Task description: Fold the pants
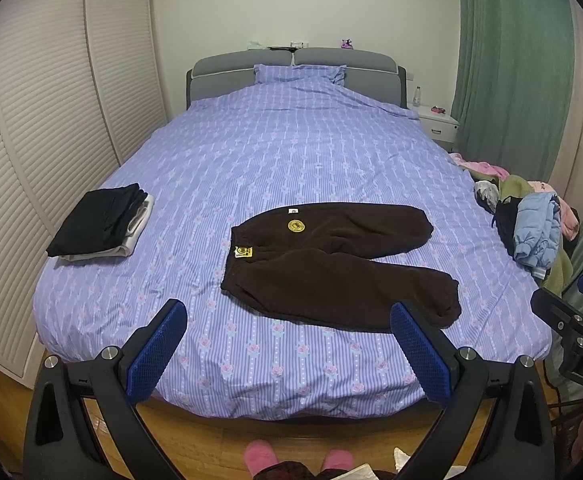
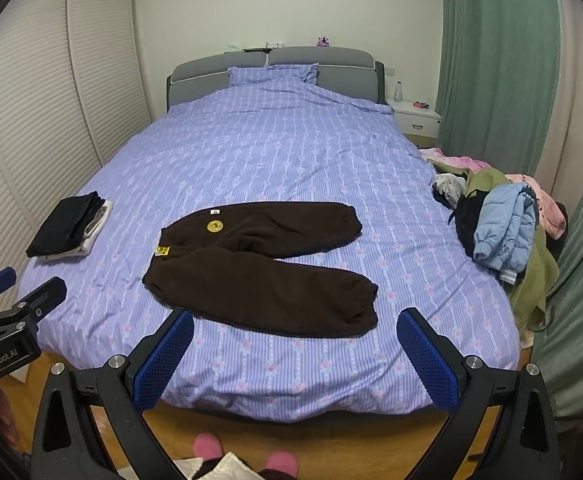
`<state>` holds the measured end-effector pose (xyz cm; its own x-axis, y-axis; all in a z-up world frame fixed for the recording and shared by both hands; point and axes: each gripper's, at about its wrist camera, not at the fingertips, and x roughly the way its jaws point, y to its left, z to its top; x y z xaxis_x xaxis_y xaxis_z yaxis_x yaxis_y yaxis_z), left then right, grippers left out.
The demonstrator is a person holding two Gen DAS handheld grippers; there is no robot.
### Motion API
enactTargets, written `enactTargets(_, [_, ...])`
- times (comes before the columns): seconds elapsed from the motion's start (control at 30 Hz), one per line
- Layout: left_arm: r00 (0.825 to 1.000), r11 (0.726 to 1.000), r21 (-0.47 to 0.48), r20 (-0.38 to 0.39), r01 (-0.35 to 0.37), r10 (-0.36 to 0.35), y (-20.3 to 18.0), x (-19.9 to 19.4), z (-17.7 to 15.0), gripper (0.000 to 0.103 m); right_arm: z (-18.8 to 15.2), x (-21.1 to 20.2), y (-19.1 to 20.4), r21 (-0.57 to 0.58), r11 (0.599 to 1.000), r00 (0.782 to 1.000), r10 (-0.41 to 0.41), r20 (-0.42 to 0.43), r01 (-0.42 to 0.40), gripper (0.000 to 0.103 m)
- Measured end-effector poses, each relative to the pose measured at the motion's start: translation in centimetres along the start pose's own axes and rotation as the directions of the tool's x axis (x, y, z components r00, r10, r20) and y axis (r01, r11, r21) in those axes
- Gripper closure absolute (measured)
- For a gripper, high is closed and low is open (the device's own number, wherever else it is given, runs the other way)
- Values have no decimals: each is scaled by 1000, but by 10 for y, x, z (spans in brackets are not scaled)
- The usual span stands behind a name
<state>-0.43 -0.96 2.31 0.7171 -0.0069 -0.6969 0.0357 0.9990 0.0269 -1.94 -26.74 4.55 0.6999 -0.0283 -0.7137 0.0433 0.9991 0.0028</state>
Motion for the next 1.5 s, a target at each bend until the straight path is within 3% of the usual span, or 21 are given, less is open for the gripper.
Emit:
enactTargets(0.97, [1000,1000,7,2,14,-14,1,4,3,0,6,4,-2,4,1000,1000,-8,-3,8,0])
enactTargets(1.5, [1000,1000,-6,-24,14,-14,7,26,7,0,13,26,6,-13,1000,999,-10,-40,9,0])
